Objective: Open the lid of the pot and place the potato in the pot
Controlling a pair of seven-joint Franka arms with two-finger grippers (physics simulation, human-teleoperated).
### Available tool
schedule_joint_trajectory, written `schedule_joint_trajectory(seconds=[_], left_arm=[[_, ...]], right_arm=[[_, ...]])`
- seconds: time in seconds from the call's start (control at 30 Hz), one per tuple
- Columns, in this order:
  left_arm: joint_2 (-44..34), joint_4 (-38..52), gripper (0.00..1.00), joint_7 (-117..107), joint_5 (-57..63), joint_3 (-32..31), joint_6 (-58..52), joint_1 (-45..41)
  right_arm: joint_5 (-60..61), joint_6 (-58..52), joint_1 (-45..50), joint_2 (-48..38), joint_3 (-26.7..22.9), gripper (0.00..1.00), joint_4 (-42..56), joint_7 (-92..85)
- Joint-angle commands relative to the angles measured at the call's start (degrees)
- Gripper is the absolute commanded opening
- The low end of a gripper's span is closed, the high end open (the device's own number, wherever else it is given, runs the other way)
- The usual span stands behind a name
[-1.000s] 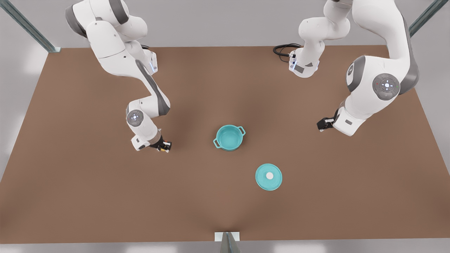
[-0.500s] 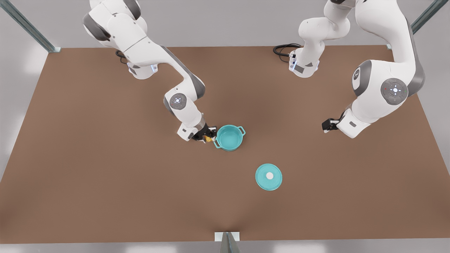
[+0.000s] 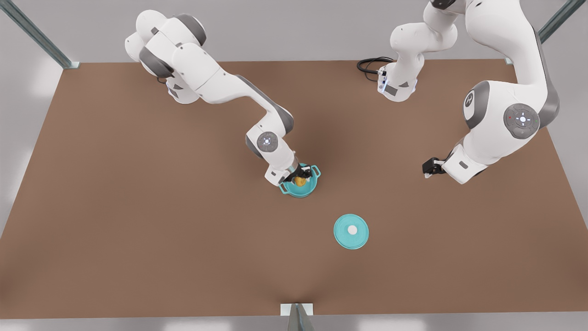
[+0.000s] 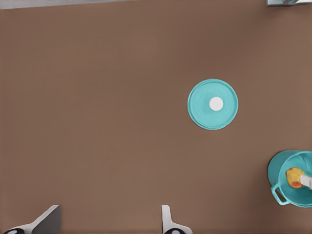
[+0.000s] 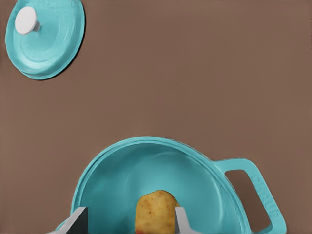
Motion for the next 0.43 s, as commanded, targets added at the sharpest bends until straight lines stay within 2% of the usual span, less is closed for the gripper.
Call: schedule_joint_trajectory(seconds=[0.0, 0.07, 0.1, 0.13, 0.17, 0.2, 0.27, 0.3, 0.4], left_arm=[[0.0, 0.0, 1.00, 2.9, 0.1, 0.0, 0.0, 0.1], [0.1, 0.0, 1.00, 2.8, 0.1, 0.0, 0.0, 0.0], [0.1, 0.0, 1.00, 2.8, 0.1, -0.1, 0.0, 0.0], [0.1, 0.0, 1.00, 2.8, 0.1, 0.0, 0.0, 0.1], [0.1, 0.0, 1.00, 2.8, 0.1, -0.1, 0.0, 0.1], [0.1, 0.0, 1.00, 2.8, 0.1, -0.1, 0.0, 0.0], [0.1, 0.0, 1.00, 2.8, 0.1, 0.0, 0.0, 0.0], [0.1, 0.0, 1.00, 2.8, 0.1, -0.1, 0.0, 0.0], [0.1, 0.0, 1.00, 1.6, -0.3, -0.1, 0.0, 0.0]], right_arm=[[0.0, -0.6, -0.1, -1.8, 0.0, 1.00, 0.3, 7.2], [-0.1, -8.3, -3.1, -8.2, -0.3, 1.00, 0.2, 6.3], [-0.5, -18.6, -8.4, -13.4, -0.7, 1.00, 0.1, -0.4], [-0.7, -28.6, -13.7, -18.6, -4.4, 1.00, -0.1, -14.2], [-0.9, -35.2, -15.0, -22.1, -11.9, 1.00, -0.1, -28.2], [-3.0, -38.7, -15.1, -24.0, -19.5, 1.00, -0.2, -39.8], [-3.0, -40.4, -15.1, -24.5, -27.4, 1.00, -0.3, -49.6], [-2.3, -44.0, -15.1, -24.6, -30.0, 1.00, -0.2, -49.8], [-2.3, -45.5, -15.8, -25.4, -30.8, 1.00, -0.2, -50.4]])
